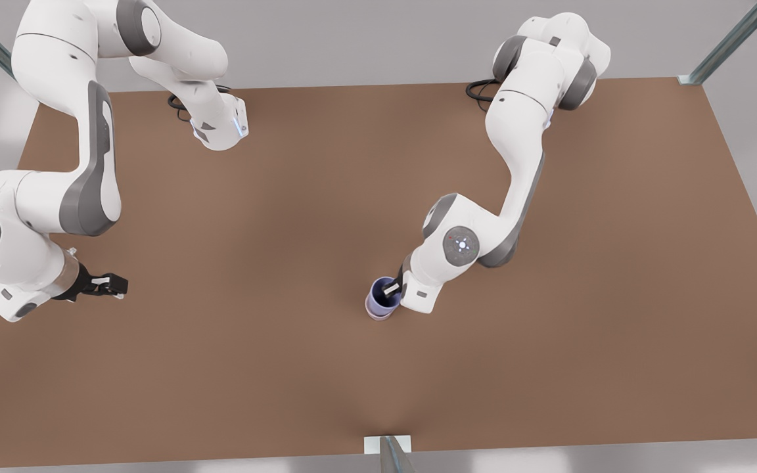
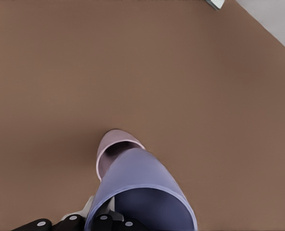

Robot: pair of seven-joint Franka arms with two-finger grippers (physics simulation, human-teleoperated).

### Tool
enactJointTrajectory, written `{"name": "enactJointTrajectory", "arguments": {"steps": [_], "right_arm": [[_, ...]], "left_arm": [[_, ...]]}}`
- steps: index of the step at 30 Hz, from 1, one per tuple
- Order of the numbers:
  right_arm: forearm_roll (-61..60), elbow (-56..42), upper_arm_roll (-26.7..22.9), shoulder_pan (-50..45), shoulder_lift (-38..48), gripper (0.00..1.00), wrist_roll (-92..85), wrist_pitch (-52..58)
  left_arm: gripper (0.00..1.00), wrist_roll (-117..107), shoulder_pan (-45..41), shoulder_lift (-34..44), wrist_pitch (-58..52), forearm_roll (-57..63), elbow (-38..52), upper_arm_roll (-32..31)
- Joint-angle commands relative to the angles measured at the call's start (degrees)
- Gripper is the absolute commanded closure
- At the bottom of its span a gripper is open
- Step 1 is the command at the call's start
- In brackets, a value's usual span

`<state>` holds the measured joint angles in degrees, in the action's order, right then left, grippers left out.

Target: Stack the cups, with the pink cup at the bottom and the purple cup at the top

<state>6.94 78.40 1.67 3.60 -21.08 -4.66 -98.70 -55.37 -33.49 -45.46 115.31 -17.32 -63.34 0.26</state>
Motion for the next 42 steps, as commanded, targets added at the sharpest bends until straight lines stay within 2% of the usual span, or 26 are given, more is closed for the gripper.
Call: {"name": "enactJointTrajectory", "arguments": {"steps": [1, 42], "right_arm": [[-0.09, 0.0, 0.0, 0.0, -0.01, 0.0, 0.0, 0.0], [-0.35, -0.18, -0.35, 0.26, -0.45, 0.0, 0.0, -0.09]], "left_arm": [[0.79, 0.09, 0.0, 0.02, 0.09, 0.36, -0.03, 0.0], [0.79, -0.53, 0.53, -0.68, 2.46, -4.56, -2.31, -0.61]]}}
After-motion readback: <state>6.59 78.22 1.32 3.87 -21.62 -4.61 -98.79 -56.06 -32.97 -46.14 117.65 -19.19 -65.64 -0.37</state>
